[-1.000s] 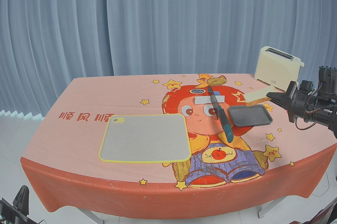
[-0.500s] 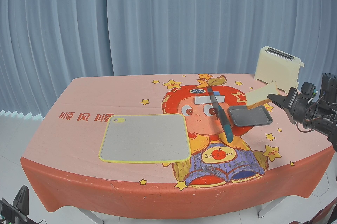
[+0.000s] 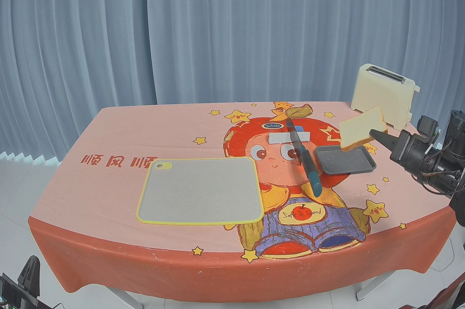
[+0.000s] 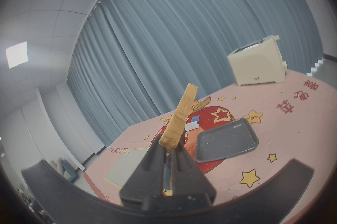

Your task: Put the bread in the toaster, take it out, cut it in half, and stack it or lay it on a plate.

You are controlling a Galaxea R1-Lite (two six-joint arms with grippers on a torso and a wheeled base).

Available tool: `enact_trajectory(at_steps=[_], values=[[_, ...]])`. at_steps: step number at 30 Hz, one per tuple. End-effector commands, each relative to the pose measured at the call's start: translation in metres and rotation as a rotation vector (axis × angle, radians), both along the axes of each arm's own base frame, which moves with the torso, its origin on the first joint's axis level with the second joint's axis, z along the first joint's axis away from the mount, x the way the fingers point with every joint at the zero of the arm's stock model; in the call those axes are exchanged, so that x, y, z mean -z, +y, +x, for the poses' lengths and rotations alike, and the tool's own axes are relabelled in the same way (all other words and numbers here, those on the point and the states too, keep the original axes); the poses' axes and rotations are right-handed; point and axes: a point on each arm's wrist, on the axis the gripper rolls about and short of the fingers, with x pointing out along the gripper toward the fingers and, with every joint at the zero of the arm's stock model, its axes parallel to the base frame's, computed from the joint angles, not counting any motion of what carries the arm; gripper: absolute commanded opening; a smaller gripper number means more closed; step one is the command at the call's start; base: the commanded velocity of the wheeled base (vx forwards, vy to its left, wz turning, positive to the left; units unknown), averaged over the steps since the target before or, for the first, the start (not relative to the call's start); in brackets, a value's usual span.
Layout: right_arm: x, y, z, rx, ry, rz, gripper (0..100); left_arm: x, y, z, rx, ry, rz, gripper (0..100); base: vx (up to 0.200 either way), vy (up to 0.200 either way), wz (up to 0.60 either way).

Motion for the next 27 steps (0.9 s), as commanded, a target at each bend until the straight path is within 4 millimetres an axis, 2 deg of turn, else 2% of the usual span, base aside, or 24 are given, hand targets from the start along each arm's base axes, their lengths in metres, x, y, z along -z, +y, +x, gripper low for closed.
enact_trajectory(at_steps=[1,12,27], values=[[0.0077,-0.0007,-0.0050,-0.007,-0.019,-0.034,0,0.0052,0.0000,0.0001,-0.001,0.001,0.000,0,0.000,0.000,0.00],[0.0037,0.0009,-0.0079,-0.023,-0.090,-0.080,0,0.0052,0.0000,0.0001,-0.001,0.001,0.000,0,0.000,0.000,0.00],[0.0078,0.0028,-0.0108,-0.044,-0.102,-0.140,0,0.0052,0.0000,0.0001,-0.001,0.001,0.000,0,0.000,0.000,0.00]])
